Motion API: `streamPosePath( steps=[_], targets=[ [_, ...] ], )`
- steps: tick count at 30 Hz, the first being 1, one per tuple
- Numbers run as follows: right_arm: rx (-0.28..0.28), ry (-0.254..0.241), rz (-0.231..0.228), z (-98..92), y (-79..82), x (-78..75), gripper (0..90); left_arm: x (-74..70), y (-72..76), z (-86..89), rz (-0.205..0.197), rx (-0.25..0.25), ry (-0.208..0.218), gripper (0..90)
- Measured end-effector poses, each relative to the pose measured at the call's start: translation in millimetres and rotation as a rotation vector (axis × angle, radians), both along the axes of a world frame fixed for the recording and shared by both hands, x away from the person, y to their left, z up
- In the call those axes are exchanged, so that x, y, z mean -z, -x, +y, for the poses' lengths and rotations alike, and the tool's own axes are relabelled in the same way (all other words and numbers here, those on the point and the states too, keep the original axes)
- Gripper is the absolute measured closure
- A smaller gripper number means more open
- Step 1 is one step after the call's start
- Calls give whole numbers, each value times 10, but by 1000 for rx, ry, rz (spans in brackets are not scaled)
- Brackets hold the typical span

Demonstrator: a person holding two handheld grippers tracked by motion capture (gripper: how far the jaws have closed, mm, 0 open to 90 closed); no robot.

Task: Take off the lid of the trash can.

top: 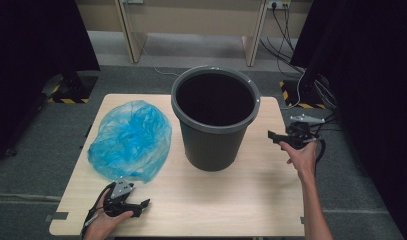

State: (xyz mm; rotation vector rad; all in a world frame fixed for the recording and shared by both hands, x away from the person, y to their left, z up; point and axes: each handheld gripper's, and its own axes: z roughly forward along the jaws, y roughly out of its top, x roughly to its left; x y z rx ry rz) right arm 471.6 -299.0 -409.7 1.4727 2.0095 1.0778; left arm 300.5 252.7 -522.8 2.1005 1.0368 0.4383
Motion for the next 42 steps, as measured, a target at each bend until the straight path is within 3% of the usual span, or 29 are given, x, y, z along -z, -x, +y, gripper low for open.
streamPosePath(
  steps=[8, 14, 24, 29, 34, 42],
  targets=[
    [-21, -32, -38, 128, -312, -535, 218, 0, 0, 0, 0, 0, 0, 142],
    [-26, -17, -59, 257, -476, -863, 214, 1, 1, 2, -1, 1, 1, 143],
    [-38, -44, -119, 425, -554, -1333, 211, 1, 1, 4, -1, 1, 1, 143],
    [-74, -53, -151, 567, -544, -1553, 211, 1, 2, 4, -1, 1, 1, 143],
    [-116, -42, -147, 751, -550, -1655, 215, 1, 2, 5, -1, 1, 1, 143],
    [-140, 22, -93, 952, -634, -1591, 272, 1, 4, 8, 0, 1, 2, 143]
  ],
)
